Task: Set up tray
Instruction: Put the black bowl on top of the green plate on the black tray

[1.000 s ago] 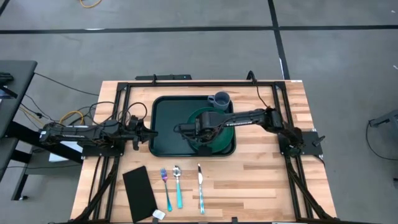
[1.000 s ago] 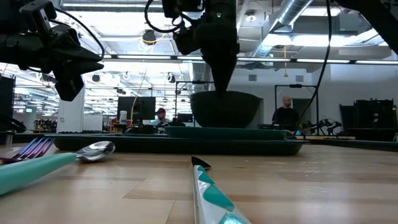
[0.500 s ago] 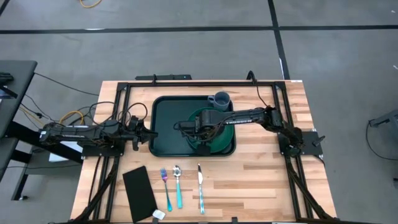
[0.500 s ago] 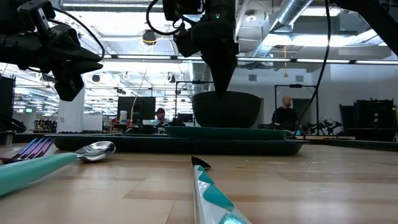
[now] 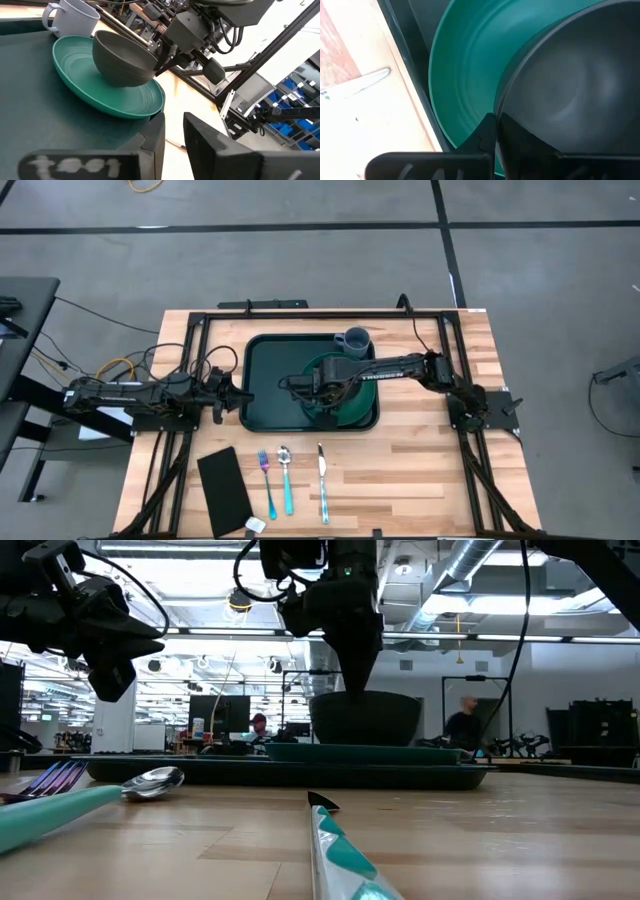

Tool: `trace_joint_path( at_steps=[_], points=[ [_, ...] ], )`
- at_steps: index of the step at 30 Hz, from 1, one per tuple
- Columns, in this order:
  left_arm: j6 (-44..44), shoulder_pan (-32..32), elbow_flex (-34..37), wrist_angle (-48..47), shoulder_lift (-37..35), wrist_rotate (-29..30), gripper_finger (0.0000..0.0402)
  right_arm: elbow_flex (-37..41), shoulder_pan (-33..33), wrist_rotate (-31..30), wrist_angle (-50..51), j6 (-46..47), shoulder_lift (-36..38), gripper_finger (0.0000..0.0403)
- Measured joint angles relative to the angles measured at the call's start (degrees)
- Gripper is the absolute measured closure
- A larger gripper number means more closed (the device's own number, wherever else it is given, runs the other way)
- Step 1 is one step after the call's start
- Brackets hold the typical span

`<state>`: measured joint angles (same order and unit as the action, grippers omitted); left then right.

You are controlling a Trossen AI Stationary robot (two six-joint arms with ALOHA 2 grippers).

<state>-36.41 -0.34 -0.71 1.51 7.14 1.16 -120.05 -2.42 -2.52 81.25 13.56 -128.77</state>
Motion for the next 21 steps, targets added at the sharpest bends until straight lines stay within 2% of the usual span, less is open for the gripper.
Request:
trace_joint_path(
  at_steps=[9,21],
  points=[
    [-0.15,0.0,-0.04,-0.3,-0.01,-0.01,0.0345,0.0,0.02,0.0,-0.61,0.04,0.0,0.04],
    [-0.26,0.0,-0.04,-0.43,-0.02,0.03,0.0345,0.0,0.04,-0.11,-0.63,1.46,0.0,0.0351]
  ],
)
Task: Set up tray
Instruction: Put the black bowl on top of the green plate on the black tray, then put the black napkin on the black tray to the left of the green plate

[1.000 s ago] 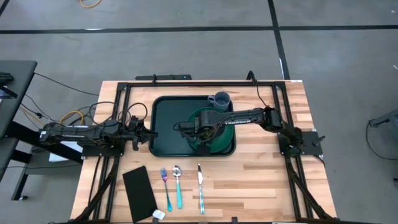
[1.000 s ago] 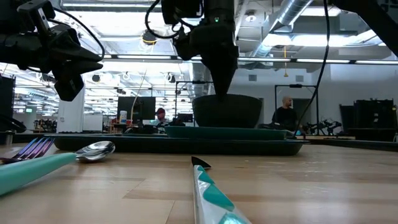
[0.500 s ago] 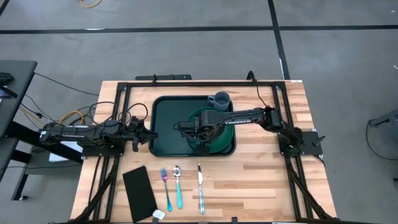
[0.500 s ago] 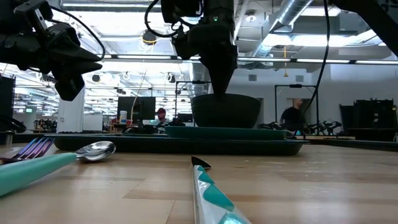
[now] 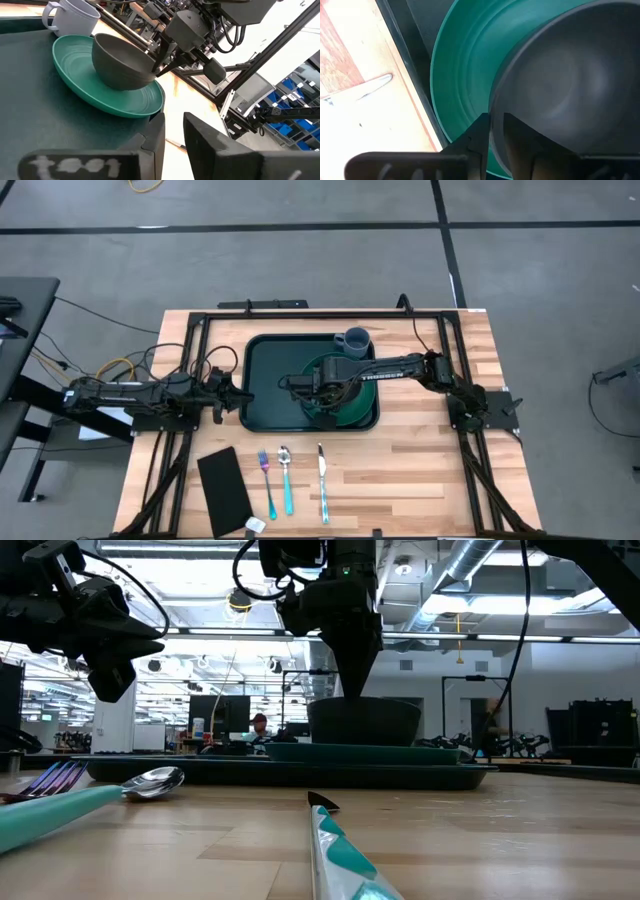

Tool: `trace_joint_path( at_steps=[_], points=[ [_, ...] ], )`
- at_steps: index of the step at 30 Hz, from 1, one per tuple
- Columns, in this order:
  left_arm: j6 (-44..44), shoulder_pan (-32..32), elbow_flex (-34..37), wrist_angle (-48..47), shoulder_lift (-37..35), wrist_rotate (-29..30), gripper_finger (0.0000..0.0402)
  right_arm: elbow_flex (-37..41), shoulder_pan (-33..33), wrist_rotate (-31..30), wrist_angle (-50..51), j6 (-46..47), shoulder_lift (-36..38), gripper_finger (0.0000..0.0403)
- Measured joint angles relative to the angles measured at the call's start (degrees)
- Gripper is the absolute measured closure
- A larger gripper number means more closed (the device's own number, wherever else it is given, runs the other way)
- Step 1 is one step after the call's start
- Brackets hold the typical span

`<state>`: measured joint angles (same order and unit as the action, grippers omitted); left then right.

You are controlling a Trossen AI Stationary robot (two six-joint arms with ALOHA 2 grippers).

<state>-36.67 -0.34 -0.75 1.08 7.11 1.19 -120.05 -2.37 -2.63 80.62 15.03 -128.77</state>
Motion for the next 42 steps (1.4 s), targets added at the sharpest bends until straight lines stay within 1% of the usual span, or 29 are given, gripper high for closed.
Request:
trace_joint_path(
  at_steps=[10,14,16,19,22,24,26,28,32,36,42],
  points=[
    [0.0,0.0,0.0,-0.04,0.0,0.04,0.0345,0.0,0.0,-0.21,-0.2,0.07,0.0,0.0333],
    [0.0,0.0,0.0,-0.04,0.0,0.07,0.0345,0.06,0.0,-0.28,-1.81,1.28,1.05,0.0329],
    [0.0,0.01,0.0,-0.04,0.0,0.07,0.0345,0.07,0.0,-0.28,-3.67,2.83,3.36,0.0329],
    [0.0,0.0,0.0,-0.04,0.0,0.07,0.0345,0.07,-1.02,-1.03,-7.42,2.82,8.63,0.0329],
    [0.0,0.01,0.0,-0.05,0.0,0.07,0.0345,0.1,-3.56,-5.56,-12.05,0.54,14.17,0.0329],
    [-0.68,0.0,0.0,-0.05,0.01,0.07,0.0345,1.53,-5.42,-8.91,-17.0,-1.39,18.22,0.0329],
    [-1.38,0.02,0.0,-0.04,0.0,0.07,0.0345,4.7,-6.94,-9.64,-22.25,-3.5,22.81,0.0329],
    [-1.47,0.0,0.0,-0.04,0.0,0.07,0.0345,9.68,-8.08,-9.55,-27.54,-4.0,27.76,0.0329],
    [-2.07,0.01,0.0,-0.04,0.0,0.07,0.0345,22.33,-9.33,-9.46,-38.88,0.64,38.42,0.0329],
    [-3.85,0.01,0.0,-0.04,0.0,0.07,0.0345,35.52,-9.6,-9.53,-54.52,3.66,49.1,0.0329],
    [-4.61,0.01,0.0,-0.04,0.0,-0.09,0.0345,55.95,-9.49,-9.5,-74.83,9.33,61.62,0.0329]
  ],
)
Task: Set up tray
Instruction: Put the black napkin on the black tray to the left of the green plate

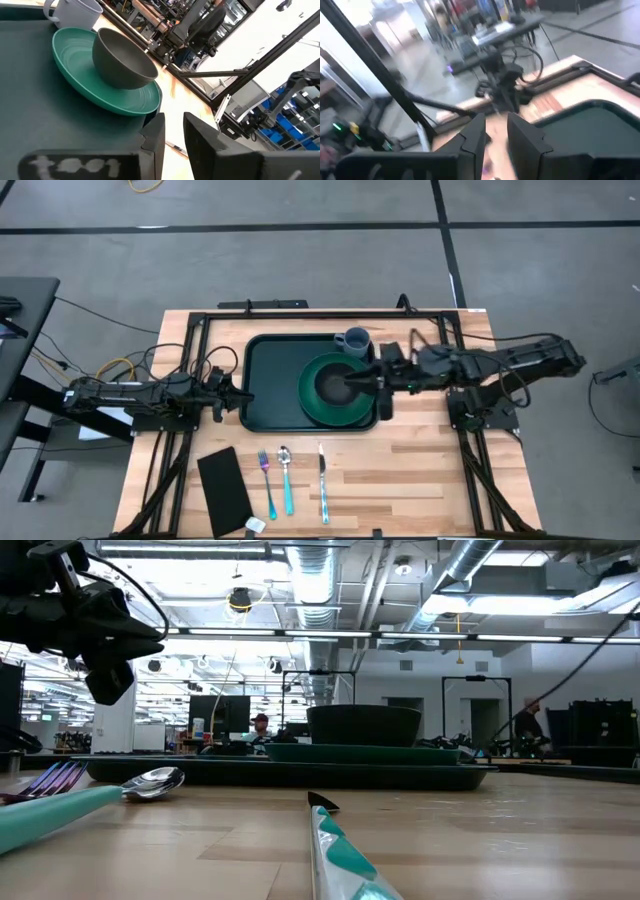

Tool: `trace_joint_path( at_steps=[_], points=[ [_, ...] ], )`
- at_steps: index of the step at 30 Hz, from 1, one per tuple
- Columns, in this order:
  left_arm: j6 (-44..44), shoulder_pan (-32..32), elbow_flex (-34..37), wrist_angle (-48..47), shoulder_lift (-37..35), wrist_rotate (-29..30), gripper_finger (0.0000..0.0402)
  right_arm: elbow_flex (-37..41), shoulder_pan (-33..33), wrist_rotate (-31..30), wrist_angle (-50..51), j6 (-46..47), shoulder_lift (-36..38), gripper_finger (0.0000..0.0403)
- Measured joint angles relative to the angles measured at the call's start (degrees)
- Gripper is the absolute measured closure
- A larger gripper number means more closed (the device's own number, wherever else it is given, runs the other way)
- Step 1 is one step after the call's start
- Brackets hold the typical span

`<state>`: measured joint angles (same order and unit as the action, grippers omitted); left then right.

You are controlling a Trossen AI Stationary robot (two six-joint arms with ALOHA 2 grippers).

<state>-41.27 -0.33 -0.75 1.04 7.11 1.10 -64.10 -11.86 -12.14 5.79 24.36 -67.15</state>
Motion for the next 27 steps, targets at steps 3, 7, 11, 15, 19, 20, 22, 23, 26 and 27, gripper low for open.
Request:
trace_joint_path(
  at_steps=[3,7,11,15,19,20,22,23,26,27],
  points=[
    [-0.09,-0.01,0.0,-0.02,0.01,-1.42,0.0345,8.81,-0.02,0.28,-9.13,2.21,4.76,0.0329],
    [-0.99,-0.03,-0.68,-0.92,0.02,-1.18,0.0345,18.13,0.07,4.33,-20.77,3.13,9.34,0.0329],
    [-3.02,-0.01,-1.02,-0.97,0.02,2.58,0.0345,25.92,0.11,8.08,-29.45,3.75,13.22,0.0329],
    [-5.95,-0.02,-1.07,-0.92,0.02,5.5,0.0345,33.67,0.56,10.74,-36.33,5.92,16.61,0.0329],
    [-8.94,-0.01,-1.07,-0.84,0.02,6.25,0.0345,41.08,2.11,13.86,-47.51,8.67,19.23,0.0329],
    [-9.58,-0.03,-1.07,-0.82,0.02,6.24,0.0345,42.5,2.64,14.18,-49.95,9.4,19.71,0.0329],
    [-10.35,-0.03,-1.09,-0.79,0.02,6.25,0.0345,44.7,3.49,14.26,-51.92,10.74,20.71,0.0329],
    [-10.36,-0.02,-1.09,-0.74,0.02,6.24,0.0345,45.41,3.88,14.26,-51.76,11.28,21.24,0.0329],
    [-10.36,-0.03,-1.11,-0.47,0.02,6.22,0.0345,46.15,4.82,13.97,-50.04,13.71,21.96,0.0329],
    [-10.32,-0.03,-1.12,-0.45,0.02,5.91,0.0345,46.15,5.04,13.79,-49.52,14.46,21.91,0.0329]
  ],
)
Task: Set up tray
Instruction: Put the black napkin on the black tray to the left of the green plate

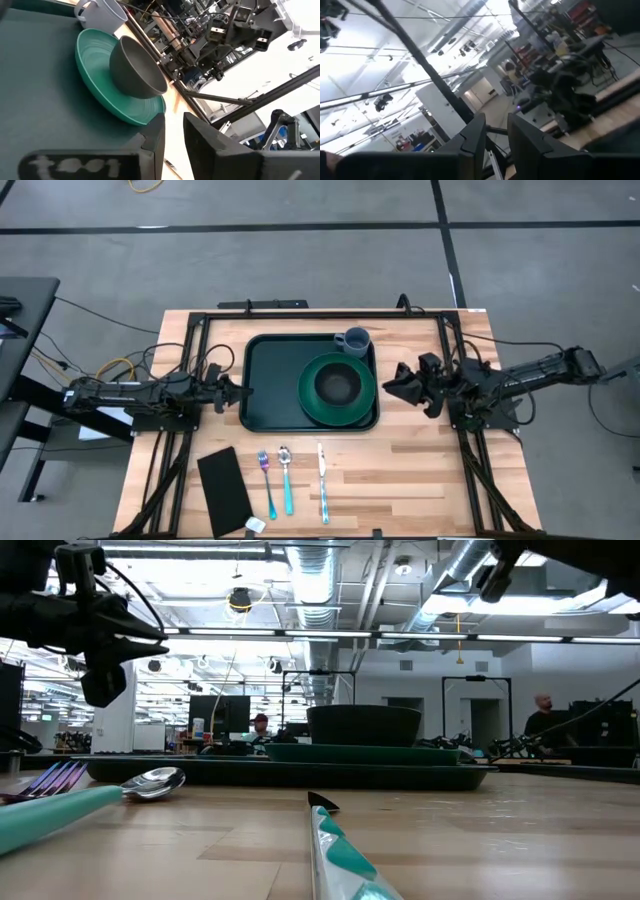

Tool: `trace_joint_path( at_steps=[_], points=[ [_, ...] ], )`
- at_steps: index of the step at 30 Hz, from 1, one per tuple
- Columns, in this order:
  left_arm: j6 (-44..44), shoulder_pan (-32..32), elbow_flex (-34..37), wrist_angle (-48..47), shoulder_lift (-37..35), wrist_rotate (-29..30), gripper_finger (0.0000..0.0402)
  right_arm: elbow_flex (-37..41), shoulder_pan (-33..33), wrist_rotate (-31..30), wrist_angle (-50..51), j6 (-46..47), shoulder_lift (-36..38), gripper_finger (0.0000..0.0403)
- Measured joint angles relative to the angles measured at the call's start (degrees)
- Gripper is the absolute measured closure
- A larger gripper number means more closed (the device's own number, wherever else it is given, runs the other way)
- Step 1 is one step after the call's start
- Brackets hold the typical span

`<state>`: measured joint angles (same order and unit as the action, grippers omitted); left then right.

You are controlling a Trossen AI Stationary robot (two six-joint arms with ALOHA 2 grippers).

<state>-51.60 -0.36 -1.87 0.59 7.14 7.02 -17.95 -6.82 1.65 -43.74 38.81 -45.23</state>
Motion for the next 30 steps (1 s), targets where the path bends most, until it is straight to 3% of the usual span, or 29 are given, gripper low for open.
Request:
trace_joint_path(
  at_steps=[9,13,19,24,30],
  points=[
    [5.47,0.0,-0.06,-0.79,0.0,-5.61,0.0345,0.02,2.1,-0.17,0.78,-0.67,-0.91,0.0329],
    [7.93,-0.28,-0.45,-2.55,0.57,-9.82,0.0345,0.02,2.9,1.27,7.44,-2.72,-0.99,0.0329],
    [9.18,-2.9,-4.67,-10.14,5.12,-14.0,0.0345,0.04,2.85,1.38,11.46,-2.8,-1.03,0.0329],
    [10.81,-3.76,-6.7,-10.71,8.62,-11.17,0.0345,0.02,2.85,-0.02,10.69,-2.8,-1.03,0.0329],
    [7.36,-3.75,-6.7,-6.77,8.87,-1.74,0.0345,0.02,2.85,-0.63,9.54,-0.57,-1.05,0.0329]
  ],
)
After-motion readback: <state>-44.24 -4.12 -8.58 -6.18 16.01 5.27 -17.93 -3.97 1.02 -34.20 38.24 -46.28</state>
